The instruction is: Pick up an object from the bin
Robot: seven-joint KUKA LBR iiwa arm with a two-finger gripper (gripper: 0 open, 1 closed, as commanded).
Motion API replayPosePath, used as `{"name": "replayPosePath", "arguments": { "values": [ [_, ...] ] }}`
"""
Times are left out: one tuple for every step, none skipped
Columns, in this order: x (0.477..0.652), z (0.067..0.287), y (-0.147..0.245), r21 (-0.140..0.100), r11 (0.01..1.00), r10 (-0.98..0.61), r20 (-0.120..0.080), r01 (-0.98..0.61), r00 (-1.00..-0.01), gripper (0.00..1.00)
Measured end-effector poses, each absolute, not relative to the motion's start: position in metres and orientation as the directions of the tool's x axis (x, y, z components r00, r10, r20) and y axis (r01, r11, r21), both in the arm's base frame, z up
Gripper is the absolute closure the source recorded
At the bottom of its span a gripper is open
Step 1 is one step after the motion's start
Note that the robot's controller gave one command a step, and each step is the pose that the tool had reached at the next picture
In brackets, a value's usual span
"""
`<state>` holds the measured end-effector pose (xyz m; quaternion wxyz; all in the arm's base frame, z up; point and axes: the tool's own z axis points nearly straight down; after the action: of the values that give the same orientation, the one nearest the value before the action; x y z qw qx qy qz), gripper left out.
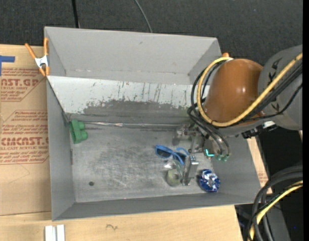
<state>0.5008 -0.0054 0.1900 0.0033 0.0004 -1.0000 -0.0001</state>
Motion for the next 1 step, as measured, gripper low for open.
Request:
{"name": "replayPosePath", "arguments": {
  "values": [
    [0.5357, 0.0688, -0.0244, 0.003, 0.995, 0.096, -0.001, 0.096, -0.995, 0.0]
  ]
}}
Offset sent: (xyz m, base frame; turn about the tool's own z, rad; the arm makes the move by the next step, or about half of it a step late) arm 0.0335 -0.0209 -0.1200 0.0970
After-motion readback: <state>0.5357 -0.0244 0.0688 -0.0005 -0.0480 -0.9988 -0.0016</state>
